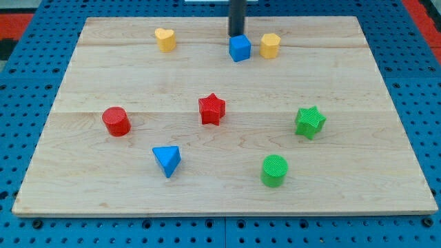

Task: Keep yellow heart diagonally at top left to the red star

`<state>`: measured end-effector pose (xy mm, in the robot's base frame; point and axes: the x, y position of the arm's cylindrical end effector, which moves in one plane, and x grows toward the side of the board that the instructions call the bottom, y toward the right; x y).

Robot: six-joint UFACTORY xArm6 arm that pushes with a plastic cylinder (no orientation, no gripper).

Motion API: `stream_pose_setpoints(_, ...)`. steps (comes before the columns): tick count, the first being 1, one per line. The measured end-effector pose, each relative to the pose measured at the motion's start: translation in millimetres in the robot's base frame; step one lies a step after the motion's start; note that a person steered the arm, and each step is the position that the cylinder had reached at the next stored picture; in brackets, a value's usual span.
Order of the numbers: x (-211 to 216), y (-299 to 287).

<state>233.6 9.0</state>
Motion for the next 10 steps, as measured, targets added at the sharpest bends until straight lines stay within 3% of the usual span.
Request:
stream_pose_setpoints(2,-15,-154)
stream_pose_setpoints(3,49,-139)
stream_pose_setpoints(4,75,-120)
stream_pose_setpoints(6,47,-96)
stream_pose_setpoints(8,138,-70)
stream_pose_setpoints(10,74,-82)
